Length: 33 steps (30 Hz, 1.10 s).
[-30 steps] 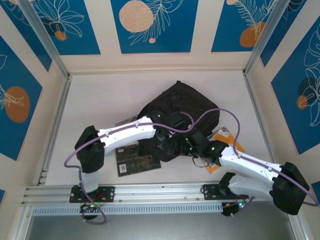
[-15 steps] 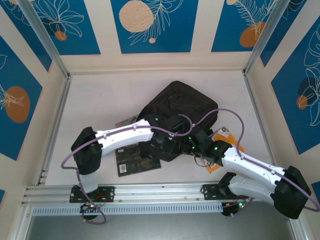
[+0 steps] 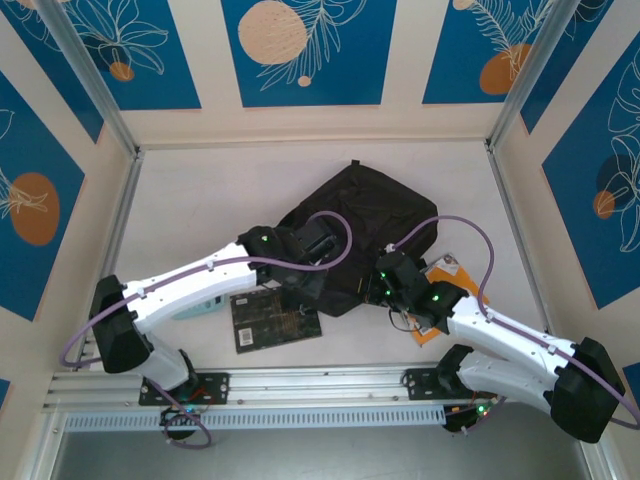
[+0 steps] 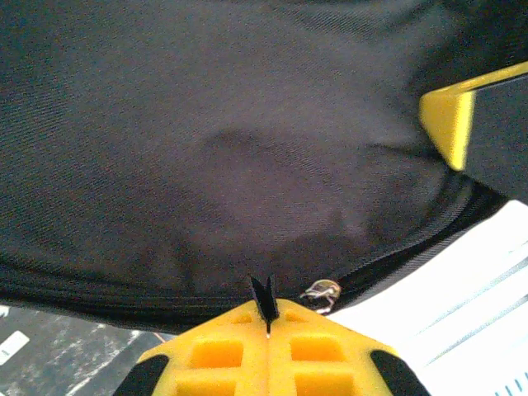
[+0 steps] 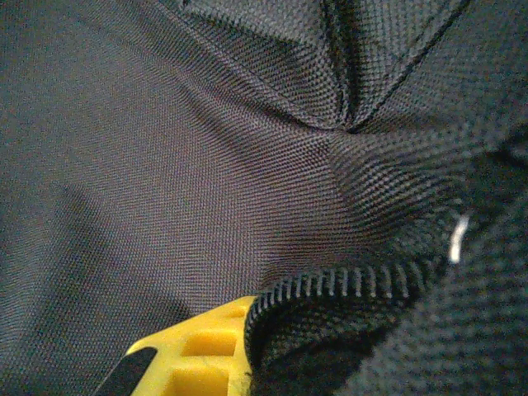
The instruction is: Pack books, pencil case, and school supplies into a backpack
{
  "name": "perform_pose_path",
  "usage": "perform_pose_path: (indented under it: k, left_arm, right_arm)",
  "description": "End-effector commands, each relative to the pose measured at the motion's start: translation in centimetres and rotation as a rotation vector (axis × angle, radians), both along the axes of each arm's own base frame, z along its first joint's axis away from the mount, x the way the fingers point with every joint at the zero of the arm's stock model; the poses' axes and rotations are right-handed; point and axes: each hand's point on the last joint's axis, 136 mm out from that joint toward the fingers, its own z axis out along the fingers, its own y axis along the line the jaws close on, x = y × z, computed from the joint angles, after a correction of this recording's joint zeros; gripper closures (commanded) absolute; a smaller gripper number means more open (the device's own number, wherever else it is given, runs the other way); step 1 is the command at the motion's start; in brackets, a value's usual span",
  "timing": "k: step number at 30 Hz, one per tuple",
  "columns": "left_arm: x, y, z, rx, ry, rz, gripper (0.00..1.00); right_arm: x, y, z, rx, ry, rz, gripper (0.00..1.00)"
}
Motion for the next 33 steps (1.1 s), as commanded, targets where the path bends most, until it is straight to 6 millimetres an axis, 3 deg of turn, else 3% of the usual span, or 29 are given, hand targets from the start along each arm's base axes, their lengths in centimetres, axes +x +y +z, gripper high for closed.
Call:
perform_pose_path:
  k: [1,11,22,28,33]
  left_arm:
    - [1.0,2.8,0.4,0.055,-0.072,0.070,1.00]
    - [0.7,1.4,1.8,-0.094,-0.089,0.047,1.00]
    - [3.3,5.6,1.6,-0.048,-0.147,0.162,1.00]
    - [4.3,6.6,0.8,-0.028,-0.148,0.181,1.00]
    - [4.7,7.3,0.1,-0.021,-0.143,0.193,1.00]
  right_arm:
    - [0.8,-1.4,0.7,-0.053,-0.036,-0.055,1.00]
    - [0.6,0.3,2.2,0.006,-0.081,0.045,1.00]
    - [0.9,-0.6,3.4,-0.027,-0.091,0.078,1.00]
    - [1.4,-1.5,3.1,-0.037,-0.053,0.064,1.00]
    - [2.7,-1.9,3.9,-0.046,-0.050,0.072,1.00]
